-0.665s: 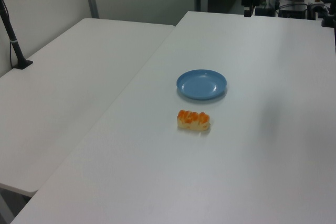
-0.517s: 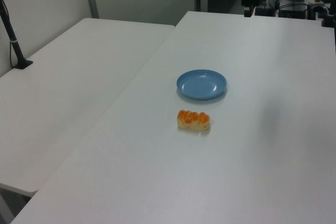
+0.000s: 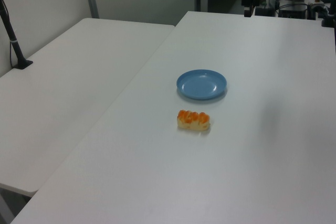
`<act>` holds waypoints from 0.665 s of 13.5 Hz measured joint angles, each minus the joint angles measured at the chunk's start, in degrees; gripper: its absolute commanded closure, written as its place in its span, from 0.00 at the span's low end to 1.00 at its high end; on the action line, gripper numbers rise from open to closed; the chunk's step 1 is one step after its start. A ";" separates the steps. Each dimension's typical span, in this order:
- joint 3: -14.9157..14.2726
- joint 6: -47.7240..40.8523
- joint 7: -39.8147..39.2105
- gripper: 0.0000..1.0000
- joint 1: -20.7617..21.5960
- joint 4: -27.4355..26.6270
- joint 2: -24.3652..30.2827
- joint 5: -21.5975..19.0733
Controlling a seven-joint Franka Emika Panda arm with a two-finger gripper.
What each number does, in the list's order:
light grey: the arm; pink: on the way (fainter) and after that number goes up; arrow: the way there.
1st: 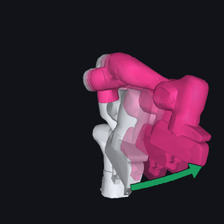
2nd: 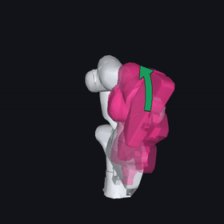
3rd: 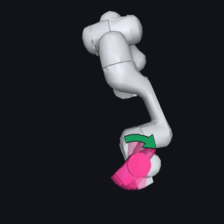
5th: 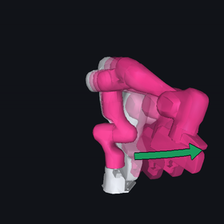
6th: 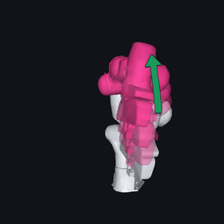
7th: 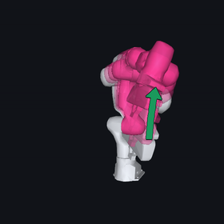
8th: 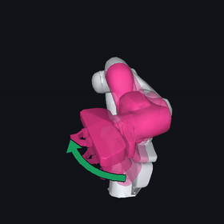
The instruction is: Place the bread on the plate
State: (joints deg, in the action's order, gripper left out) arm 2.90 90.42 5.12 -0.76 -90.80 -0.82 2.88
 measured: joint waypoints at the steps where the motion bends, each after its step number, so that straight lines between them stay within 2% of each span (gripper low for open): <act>1: 0.00 0.00 0.00 0.00 0.00 0.00 0.00 0.00; 9: 0.49 1.16 -0.09 0.00 0.22 -0.05 -0.96 -0.02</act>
State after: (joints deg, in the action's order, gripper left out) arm 3.39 91.58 5.03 -0.54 -90.85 -1.77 2.86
